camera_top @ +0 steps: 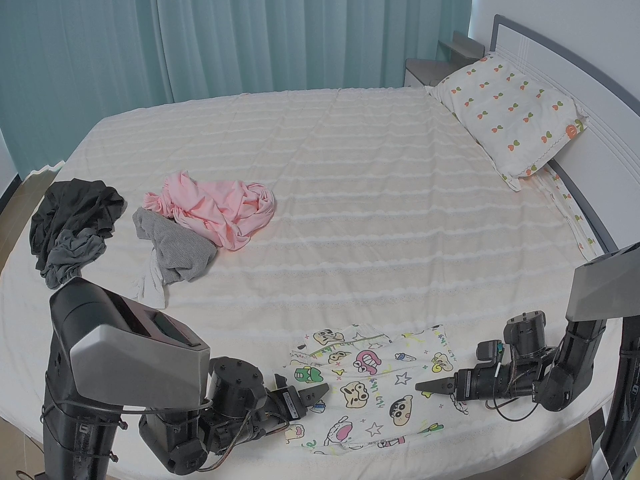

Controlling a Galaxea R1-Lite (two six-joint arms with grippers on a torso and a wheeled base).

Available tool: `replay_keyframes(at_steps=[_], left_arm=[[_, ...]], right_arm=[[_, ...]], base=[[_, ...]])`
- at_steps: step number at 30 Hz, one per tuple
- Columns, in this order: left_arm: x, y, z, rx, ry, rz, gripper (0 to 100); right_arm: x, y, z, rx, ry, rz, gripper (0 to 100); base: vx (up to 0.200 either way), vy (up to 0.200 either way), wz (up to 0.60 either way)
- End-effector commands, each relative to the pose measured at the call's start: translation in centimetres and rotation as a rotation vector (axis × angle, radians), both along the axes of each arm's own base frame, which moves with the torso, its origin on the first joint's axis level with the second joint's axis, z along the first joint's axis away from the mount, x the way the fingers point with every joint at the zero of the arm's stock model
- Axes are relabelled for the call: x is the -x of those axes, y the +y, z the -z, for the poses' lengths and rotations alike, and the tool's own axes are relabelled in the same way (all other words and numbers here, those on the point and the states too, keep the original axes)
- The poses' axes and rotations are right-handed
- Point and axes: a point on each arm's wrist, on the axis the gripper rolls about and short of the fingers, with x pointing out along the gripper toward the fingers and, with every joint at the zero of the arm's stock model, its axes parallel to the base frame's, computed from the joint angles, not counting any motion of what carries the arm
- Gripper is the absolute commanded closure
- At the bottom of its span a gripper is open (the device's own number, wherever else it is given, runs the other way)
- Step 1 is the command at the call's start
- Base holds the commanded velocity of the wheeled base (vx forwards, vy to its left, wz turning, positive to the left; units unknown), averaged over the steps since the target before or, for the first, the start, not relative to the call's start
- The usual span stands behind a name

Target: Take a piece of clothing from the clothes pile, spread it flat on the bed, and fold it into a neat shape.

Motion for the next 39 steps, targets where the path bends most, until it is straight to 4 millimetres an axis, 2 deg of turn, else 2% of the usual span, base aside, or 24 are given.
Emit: replay_keyframes(at_steps=[1,5,6,10,11,17,22,27,34,39], left_arm=[[-0.5,-0.8,0.1,0.008,-0.003,0.013,0],[-0.2,-1.3,0.1,0.003,0.003,0.032,0],[0.0,-1.5,0.1,0.003,0.003,0.039,100],[0.3,-2.0,0.2,0.003,0.003,0.058,100],[0.4,-2.0,0.1,0.004,0.002,0.061,100],[0.6,-2.0,-0.1,0.004,0.0,0.061,100],[0.8,-1.4,-1.3,0.014,-0.016,0.047,100],[1.2,-0.8,-3.3,0.042,-0.051,0.039,100],[1.3,-0.2,-3.2,0.032,-0.04,0.025,100],[1.5,0.2,-3.4,0.024,-0.042,0.01,100]], right_arm=[[0.1,1.0,1.0,-0.013,0.026,-0.016,0],[0.3,1.7,1.0,-0.032,0.026,-0.022,0],[0.4,1.8,1.0,-0.033,0.025,-0.024,0],[0.3,1.9,0.9,-0.037,0.022,-0.024,0],[0.4,2.0,0.9,-0.038,0.024,-0.027,100],[0.9,2.5,0.4,-0.05,0.011,-0.051,100],[1.3,3.1,-0.3,-0.068,-0.031,-0.074,100],[1.4,3.4,-1.3,-0.107,-0.028,-0.054,100],[1.5,3.5,-1.4,-0.111,-0.033,-0.055,100],[1.6,3.7,-1.8,-0.116,-0.042,-0.063,100]], base=[[0.0,0.0,0.0],[0.0,0.0,0.0],[0.0,0.0,0.0],[0.0,0.0,0.0],[0.0,0.0,0.0],[0.0,0.0,0.0],[0.0,0.0,0.0],[0.0,0.0,0.0],[0.0,0.0,0.0],[0.0,0.2,0.0]])
